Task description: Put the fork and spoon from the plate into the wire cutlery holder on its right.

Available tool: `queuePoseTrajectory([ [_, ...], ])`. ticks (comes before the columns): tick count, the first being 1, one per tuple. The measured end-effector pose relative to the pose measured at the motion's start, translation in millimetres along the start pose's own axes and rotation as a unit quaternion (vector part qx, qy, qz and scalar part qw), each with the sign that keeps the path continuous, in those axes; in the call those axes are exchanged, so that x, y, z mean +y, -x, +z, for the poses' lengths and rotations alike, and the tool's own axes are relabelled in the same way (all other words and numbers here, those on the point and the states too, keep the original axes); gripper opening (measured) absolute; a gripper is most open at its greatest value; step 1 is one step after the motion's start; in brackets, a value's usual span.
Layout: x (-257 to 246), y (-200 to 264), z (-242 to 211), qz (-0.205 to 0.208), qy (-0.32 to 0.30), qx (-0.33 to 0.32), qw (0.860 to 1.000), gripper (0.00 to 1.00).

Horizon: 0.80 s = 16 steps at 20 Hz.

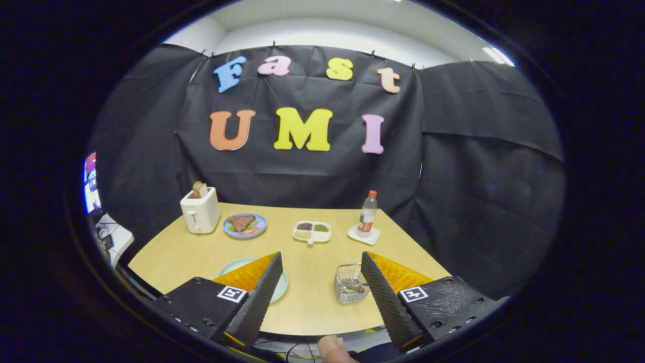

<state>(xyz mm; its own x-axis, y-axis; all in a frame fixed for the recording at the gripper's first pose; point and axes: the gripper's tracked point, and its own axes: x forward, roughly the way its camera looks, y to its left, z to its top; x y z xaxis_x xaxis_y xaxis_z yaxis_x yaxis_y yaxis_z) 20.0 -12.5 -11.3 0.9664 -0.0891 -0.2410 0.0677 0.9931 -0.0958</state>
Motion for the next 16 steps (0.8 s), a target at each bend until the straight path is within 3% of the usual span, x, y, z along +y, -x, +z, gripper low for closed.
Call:
queuePoseTrajectory([
  [7,38.7,64.5,-15.3,0.019,0.009,-0.091,0.996,0.96],
  [16,51.4,94.8,-35.1,0.047,-0.012,-0.143,0.989,0.96],
])
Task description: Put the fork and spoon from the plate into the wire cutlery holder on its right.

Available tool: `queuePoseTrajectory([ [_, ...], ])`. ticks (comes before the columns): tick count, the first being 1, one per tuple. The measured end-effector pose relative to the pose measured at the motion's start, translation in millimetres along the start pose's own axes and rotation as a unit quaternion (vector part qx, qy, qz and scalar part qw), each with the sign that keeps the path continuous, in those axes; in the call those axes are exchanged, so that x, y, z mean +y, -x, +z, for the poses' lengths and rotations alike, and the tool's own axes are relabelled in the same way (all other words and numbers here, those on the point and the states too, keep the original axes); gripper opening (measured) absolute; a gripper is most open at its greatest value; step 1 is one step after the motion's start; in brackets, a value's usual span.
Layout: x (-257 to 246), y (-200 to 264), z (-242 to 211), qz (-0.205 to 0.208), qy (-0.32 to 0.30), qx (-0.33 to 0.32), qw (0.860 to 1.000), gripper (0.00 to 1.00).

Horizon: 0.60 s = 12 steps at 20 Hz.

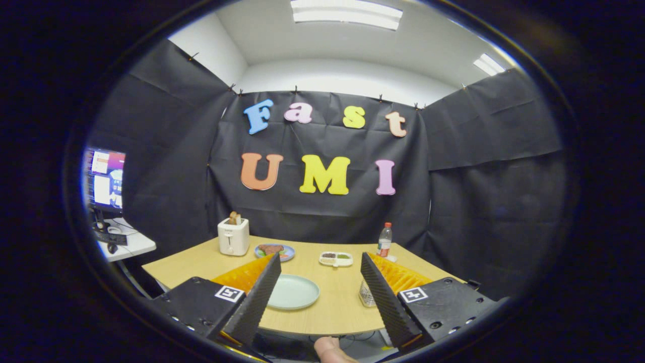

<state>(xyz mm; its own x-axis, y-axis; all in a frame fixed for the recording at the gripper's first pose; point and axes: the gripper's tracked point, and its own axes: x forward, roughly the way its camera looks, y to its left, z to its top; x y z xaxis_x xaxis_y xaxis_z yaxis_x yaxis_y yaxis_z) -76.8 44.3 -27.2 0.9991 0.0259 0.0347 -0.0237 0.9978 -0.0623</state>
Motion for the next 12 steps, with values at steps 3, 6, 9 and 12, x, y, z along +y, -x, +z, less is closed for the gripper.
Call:
queuePoseTrajectory([
  [3,-3.7,2.5,-4.7,0.003,0.000,0.000,1.000,0.96],
  [6,-1.5,-0.6,-15.4,0.017,-0.015,0.017,1.000,0.96],
  [9,-12.3,-5.9,-23.9,0.008,-0.011,0.031,0.999,0.96],
  [12,-13.8,-7.9,-26.0,0.008,-0.014,0.033,0.999,0.96],
])
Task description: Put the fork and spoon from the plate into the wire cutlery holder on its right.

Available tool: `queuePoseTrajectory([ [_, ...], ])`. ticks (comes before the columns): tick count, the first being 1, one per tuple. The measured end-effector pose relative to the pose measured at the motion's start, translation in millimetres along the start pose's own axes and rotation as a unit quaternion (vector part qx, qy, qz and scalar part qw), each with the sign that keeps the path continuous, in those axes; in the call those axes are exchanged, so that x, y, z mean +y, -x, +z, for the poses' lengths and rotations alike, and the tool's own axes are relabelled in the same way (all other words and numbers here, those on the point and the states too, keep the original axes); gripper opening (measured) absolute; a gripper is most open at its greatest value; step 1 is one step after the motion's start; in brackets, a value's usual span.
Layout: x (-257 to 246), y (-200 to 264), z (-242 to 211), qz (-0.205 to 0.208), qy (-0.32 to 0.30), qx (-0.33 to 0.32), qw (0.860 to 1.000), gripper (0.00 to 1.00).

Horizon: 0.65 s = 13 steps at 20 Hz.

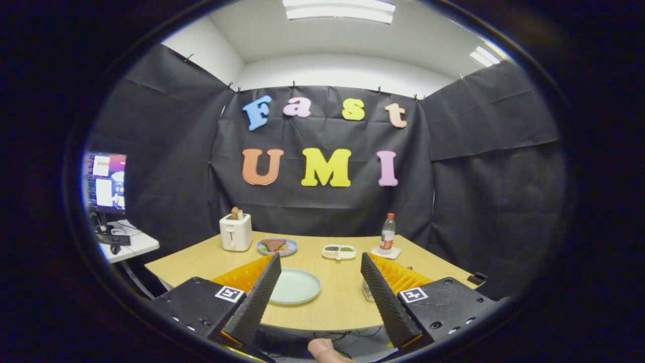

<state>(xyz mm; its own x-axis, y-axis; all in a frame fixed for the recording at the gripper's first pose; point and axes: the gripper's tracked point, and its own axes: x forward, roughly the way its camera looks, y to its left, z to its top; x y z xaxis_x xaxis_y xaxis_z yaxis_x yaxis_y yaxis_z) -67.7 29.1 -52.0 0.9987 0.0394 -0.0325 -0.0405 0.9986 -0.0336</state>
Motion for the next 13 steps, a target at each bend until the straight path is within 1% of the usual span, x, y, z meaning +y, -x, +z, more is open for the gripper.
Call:
queuePoseTrajectory([
  [13,-4.5,4.3,5.2,-0.003,0.001,-0.005,1.000,0.96],
])
